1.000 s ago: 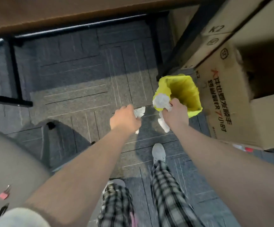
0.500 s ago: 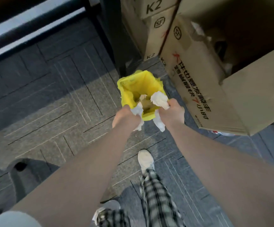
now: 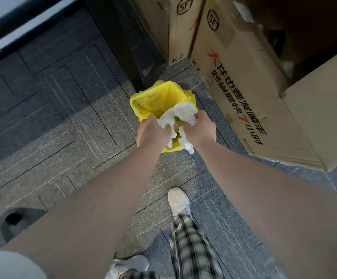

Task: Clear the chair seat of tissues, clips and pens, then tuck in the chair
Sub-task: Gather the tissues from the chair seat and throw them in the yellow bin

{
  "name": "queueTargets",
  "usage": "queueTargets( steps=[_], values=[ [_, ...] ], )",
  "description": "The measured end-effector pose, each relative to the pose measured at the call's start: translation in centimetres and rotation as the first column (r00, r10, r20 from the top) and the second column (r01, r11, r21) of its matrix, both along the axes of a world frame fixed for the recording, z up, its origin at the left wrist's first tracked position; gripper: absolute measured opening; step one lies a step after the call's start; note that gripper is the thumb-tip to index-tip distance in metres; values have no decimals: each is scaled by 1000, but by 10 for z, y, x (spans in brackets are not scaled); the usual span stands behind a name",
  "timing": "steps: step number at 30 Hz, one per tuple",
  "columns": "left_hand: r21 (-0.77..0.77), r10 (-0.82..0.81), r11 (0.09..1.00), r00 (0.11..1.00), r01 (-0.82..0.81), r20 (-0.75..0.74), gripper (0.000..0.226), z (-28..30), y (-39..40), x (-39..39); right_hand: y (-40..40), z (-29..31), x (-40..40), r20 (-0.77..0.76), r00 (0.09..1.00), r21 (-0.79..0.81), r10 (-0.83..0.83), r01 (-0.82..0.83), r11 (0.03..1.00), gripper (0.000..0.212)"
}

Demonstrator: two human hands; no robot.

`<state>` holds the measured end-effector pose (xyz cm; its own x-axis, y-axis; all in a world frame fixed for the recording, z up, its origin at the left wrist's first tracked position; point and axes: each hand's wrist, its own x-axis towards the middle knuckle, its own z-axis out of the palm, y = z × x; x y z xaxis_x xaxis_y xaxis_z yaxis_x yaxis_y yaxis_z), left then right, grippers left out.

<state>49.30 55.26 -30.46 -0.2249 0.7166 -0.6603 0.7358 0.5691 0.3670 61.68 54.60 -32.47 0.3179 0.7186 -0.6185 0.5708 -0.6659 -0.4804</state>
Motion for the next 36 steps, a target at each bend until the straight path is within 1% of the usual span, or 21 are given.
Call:
queueTargets(
  steps=[3, 6, 9, 13, 16, 18, 20, 23, 25, 27, 28, 32, 36],
  values=[
    [49, 68, 996, 997, -69, 24, 50, -10, 5, 4, 3, -11, -2, -41, 999, -4, -1, 1, 1000, 38],
    [71, 102, 992, 992, -108, 78, 65, -16, 11, 7, 7, -17, -3, -85, 996, 8, 15, -15, 1000, 55],
    [93, 68, 992, 988, -81, 142, 81, -16, 13, 7, 8, -21, -1, -84, 996, 26, 40, -38, 999, 54],
    [114, -4, 993, 985, -16, 175, 97, -18, 15, 2, 6, -23, 4, -54, 993, 2, 108, -108, 994, 53],
    [108, -52, 993, 988, 36, 144, 98, -21, 16, -4, 1, -21, 6, -28, 985, -13, 167, -168, 986, 54],
    [96, -93, 992, 990, 82, 110, 96, -20, 14, -8, -4, -17, 6, 6, 970, -18, 243, -243, 970, 56],
    [76, -140, 988, 986, 134, 86, 94, -17, 7, -12, -11, -11, 5, 55, 932, -14, 359, -359, 933, 59],
    [23, -238, 971, 970, 238, 40, 91, -9, -7, -25, -21, 0, -3, 99, 837, -63, 539, -535, 842, 65],
    [2, -317, 948, 948, 317, -3, 89, -4, -17, -38, -27, 8, -14, 108, 775, -88, 623, -617, 782, 66],
    [-6, -379, 925, 925, 379, -36, 88, 1, -28, -54, -33, 17, -26, 113, 732, -84, 671, -666, 741, 67],
    [-12, -386, 923, 922, 386, -40, 88, 5, -33, -63, -36, 20, -33, 115, 719, -81, 686, -681, 727, 68],
    [-20, -350, 937, 936, 350, -28, 85, 25, -59, -100, -47, 34, -61, 132, 680, -69, 722, -720, 691, 69],
    [-34, -363, 932, 931, 362, -28, 81, 49, -93, -147, -65, 51, -100, 162, 599, -70, 784, -785, 615, 70]
  ],
)
